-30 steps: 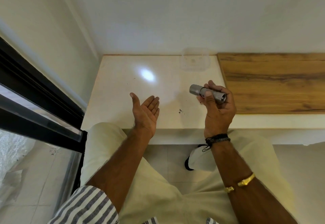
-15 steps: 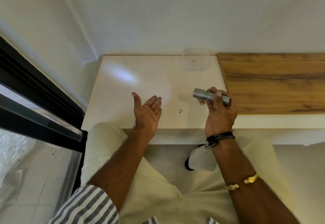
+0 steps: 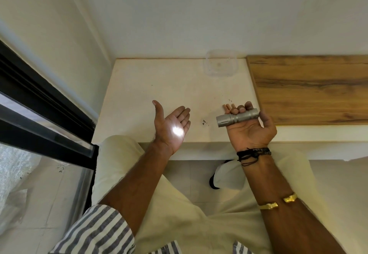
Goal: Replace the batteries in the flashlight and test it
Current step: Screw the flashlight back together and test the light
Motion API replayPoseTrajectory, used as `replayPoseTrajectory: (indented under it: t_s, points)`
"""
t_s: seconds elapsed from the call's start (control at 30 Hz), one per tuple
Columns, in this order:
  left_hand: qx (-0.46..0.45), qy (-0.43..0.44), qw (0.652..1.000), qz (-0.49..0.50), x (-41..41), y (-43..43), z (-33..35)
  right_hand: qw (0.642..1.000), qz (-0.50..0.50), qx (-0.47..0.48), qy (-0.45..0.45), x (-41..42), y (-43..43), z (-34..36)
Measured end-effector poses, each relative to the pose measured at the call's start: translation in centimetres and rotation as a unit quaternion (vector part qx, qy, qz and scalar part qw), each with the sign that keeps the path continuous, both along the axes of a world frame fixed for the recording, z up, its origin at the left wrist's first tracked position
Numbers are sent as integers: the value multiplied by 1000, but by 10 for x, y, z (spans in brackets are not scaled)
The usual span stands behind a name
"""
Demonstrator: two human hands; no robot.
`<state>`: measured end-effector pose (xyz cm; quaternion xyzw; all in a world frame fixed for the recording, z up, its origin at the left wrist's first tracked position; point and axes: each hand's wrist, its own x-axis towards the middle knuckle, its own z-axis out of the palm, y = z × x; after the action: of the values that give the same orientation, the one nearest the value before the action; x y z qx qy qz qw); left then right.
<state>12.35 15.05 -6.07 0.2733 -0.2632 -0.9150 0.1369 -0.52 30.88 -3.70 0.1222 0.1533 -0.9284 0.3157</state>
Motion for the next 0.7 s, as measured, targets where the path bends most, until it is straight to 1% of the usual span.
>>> replayPoseTrajectory:
  t_s: [0.2,0.37,0.57,0.63,0.67,0.7]
  points:
    - [1,-1,1000,-2,-1,2,0,999,16,33,20,3,-2,3]
    - [13,0,1000,10,-2,2,-3,999,13,45,8,4,-4,3]
    - [2,-10,1000,8,-3,1,-4,998,19,65,8,9,-8,2]
    - [-26,-32,999,0,-5,1,-3,997,26,66,19,10,-10,1]
    - [-67,-62,996,-7,-7,2,-3,997,31,65,25,10,-11,0]
    - [-130,-103,986,-15,-9,5,-2,997,35,65,29,11,-12,-1]
